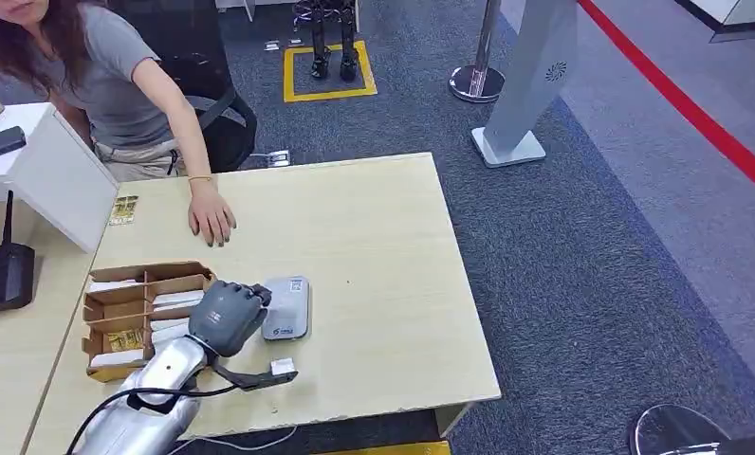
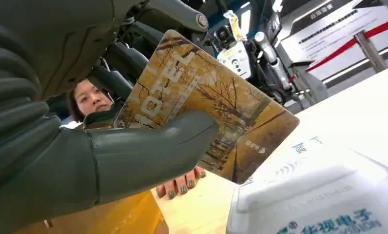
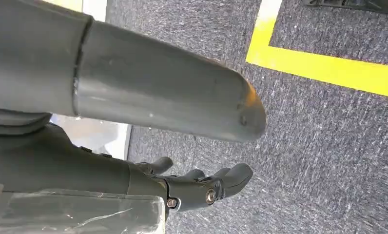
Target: Pass the card to the sensor for recognition and then transmit it.
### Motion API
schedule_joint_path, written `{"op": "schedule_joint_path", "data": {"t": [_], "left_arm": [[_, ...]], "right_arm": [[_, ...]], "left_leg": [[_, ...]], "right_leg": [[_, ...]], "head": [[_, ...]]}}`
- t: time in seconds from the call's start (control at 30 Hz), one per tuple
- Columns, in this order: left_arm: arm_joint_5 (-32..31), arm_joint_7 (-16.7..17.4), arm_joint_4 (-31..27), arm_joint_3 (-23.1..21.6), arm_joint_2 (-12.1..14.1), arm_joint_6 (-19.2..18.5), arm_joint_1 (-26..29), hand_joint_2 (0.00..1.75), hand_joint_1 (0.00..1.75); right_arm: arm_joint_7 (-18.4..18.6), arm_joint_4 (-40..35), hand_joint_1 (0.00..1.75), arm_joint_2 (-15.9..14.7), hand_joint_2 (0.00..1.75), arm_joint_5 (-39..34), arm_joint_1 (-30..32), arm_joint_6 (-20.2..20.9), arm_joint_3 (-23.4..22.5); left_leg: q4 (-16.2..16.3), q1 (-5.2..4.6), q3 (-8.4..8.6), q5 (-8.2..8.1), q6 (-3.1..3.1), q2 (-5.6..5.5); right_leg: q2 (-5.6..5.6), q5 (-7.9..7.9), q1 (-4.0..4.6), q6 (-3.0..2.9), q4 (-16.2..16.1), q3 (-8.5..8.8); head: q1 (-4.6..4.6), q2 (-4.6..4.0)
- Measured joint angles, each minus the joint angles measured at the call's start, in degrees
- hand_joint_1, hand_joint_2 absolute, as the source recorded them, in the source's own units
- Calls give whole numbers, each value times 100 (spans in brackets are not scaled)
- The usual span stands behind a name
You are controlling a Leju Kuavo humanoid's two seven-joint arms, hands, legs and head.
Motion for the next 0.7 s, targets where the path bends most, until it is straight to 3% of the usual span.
{"op": "schedule_joint_path", "data": {"t": [0.7], "left_arm": [[380,-122,42,0,157,-157,17,175,175]], "right_arm": [[13,0,0,0,0,-7,-29,2,35]], "left_leg": [[0,0,0,0,0,-1]], "right_leg": [[0,0,0,0,0,0]], "head": [[0,0]]}}
